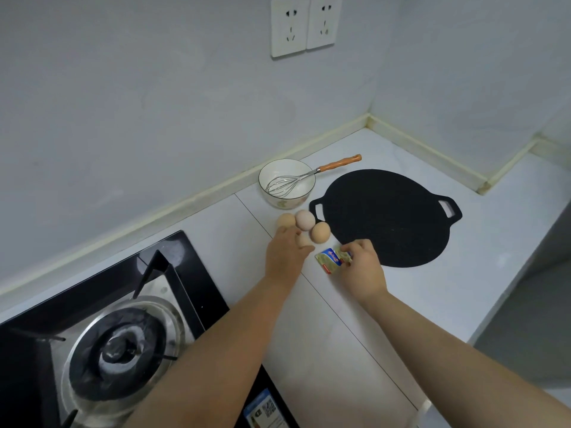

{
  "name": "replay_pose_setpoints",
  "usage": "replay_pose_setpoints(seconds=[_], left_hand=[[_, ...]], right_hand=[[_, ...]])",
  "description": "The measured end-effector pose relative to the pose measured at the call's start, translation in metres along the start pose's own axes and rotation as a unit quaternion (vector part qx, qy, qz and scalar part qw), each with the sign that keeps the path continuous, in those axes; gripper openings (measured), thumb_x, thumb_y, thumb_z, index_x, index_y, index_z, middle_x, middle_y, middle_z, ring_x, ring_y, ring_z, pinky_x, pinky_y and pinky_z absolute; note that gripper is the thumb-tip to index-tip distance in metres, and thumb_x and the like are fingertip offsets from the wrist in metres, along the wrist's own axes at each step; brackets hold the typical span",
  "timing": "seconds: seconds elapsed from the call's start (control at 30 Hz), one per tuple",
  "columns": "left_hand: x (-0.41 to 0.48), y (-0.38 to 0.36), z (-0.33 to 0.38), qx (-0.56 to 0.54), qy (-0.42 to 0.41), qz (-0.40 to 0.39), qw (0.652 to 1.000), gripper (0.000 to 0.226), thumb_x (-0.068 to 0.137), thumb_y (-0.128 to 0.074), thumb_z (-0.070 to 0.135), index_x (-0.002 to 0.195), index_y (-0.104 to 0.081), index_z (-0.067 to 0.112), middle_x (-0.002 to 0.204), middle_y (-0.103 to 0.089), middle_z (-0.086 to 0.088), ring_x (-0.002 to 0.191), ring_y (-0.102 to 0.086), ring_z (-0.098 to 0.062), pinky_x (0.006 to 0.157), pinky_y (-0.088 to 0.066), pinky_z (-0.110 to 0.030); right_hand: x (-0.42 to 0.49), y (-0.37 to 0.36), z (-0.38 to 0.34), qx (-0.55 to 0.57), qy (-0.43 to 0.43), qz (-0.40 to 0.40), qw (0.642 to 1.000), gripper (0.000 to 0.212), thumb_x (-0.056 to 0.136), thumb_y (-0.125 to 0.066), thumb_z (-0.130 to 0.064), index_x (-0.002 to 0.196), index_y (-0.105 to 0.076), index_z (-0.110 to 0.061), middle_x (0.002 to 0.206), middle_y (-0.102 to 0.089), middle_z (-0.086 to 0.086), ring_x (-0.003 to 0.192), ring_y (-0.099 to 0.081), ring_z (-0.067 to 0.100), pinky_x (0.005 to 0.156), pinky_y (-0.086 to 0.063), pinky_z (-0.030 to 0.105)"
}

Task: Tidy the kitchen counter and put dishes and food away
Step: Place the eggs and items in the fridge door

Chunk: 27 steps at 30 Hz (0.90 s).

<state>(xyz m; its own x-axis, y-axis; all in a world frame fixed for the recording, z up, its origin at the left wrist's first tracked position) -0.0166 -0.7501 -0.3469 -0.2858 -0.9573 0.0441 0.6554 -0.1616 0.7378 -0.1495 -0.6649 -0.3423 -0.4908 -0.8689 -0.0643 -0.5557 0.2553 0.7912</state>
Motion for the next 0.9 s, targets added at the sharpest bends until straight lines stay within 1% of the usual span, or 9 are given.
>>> replay_pose_setpoints(seconds=[0.1,0.17,0.23,0.33,0.43,0.57,0.7,0.8,0.9], left_hand=[[0.001,-0.007,0.003,-0.028,0.019,0.026,0.999,0.035,0.08,-0.073,0.024,0.107,-0.059,0.007,0.108,-0.055,-0.007,0.091,-0.054,-0.021,0.075,-0.034,-0.02],[0.0,-0.011,0.005,-0.048,0.026,0.028,0.998,0.031,0.081,-0.072,0.022,0.104,-0.058,0.007,0.107,-0.054,-0.007,0.088,-0.053,-0.02,0.077,-0.041,-0.025],[-0.003,-0.015,0.005,-0.066,0.023,0.021,0.997,0.028,0.082,-0.071,0.02,0.103,-0.057,0.008,0.107,-0.055,-0.006,0.09,-0.057,-0.021,0.079,-0.047,-0.03],[-0.008,-0.018,0.004,-0.07,0.012,0.011,0.997,0.023,0.085,-0.067,0.019,0.103,-0.057,0.011,0.107,-0.06,-0.004,0.093,-0.059,-0.018,0.076,-0.044,-0.025],[-0.009,-0.019,0.003,-0.054,0.01,0.007,0.998,0.02,0.089,-0.063,0.021,0.104,-0.055,0.012,0.108,-0.06,-0.003,0.089,-0.053,-0.013,0.073,-0.039,-0.023],[-0.008,-0.019,0.003,-0.05,0.01,0.003,0.999,0.022,0.089,-0.062,0.023,0.108,-0.055,0.013,0.11,-0.062,-0.002,0.097,-0.059,-0.017,0.075,-0.041,-0.023],[-0.009,-0.018,0.002,-0.052,0.011,-0.001,0.999,0.022,0.089,-0.062,0.023,0.109,-0.056,0.015,0.111,-0.061,0.0,0.098,-0.059,-0.015,0.075,-0.04,-0.02],[-0.009,-0.018,0.0,-0.062,0.012,-0.001,0.998,0.022,0.089,-0.063,0.023,0.109,-0.056,0.017,0.111,-0.061,0.0,0.092,-0.057,-0.011,0.074,-0.039,-0.021],[-0.009,-0.016,-0.001,-0.07,0.015,-0.002,0.997,0.022,0.089,-0.063,0.023,0.108,-0.056,0.017,0.109,-0.061,-0.001,0.089,-0.055,-0.009,0.073,-0.039,-0.021]], right_hand=[[0.001,-0.003,0.001,-0.008,0.006,0.002,1.0,0.028,0.082,-0.065,-0.008,0.11,-0.062,-0.008,0.121,-0.044,0.004,0.105,-0.05,0.018,0.08,-0.044,0.025],[0.001,-0.003,0.003,-0.008,0.005,0.001,1.0,0.028,0.082,-0.064,-0.008,0.11,-0.062,-0.007,0.122,-0.043,0.004,0.106,-0.05,0.018,0.081,-0.045,0.026],[0.0,-0.001,0.006,-0.009,0.007,0.005,1.0,0.027,0.082,-0.063,-0.007,0.11,-0.062,-0.007,0.122,-0.043,0.004,0.107,-0.049,0.018,0.079,-0.044,0.025],[0.0,0.0,0.012,-0.005,0.006,0.01,1.0,0.026,0.082,-0.062,-0.006,0.108,-0.063,-0.009,0.119,-0.044,0.003,0.106,-0.049,0.017,0.078,-0.043,0.024],[0.0,0.002,0.014,-0.009,0.0,0.007,1.0,0.026,0.083,-0.064,-0.009,0.109,-0.063,-0.012,0.119,-0.045,0.001,0.102,-0.049,0.013,0.077,-0.043,0.024],[0.001,0.004,0.014,-0.01,0.004,0.005,1.0,0.027,0.085,-0.062,-0.008,0.112,-0.062,-0.01,0.12,-0.045,0.002,0.105,-0.048,0.013,0.079,-0.04,0.021],[0.0,0.004,0.017,-0.013,0.002,0.008,1.0,0.025,0.087,-0.059,-0.007,0.112,-0.062,-0.008,0.12,-0.046,0.005,0.106,-0.049,0.017,0.08,-0.042,0.023],[-0.001,0.003,0.019,-0.009,0.001,0.008,1.0,0.026,0.087,-0.058,-0.006,0.112,-0.062,-0.008,0.119,-0.047,0.005,0.107,-0.05,0.019,0.078,-0.04,0.022],[-0.003,0.002,0.019,-0.014,-0.001,0.002,1.0,0.028,0.088,-0.056,-0.006,0.115,-0.061,-0.008,0.121,-0.047,0.005,0.107,-0.049,0.018,0.08,-0.041,0.022]])
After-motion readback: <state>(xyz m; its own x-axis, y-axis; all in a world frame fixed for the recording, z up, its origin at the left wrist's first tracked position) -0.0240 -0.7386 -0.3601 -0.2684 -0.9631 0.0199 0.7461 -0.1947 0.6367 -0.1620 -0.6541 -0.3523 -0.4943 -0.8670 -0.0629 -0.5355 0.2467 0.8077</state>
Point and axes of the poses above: each hand's wrist, its own x-axis towards the middle knuckle, its own y-axis out of the back of the hand, z = x × y, the point moved 1 cm from there along x, towards the middle knuckle
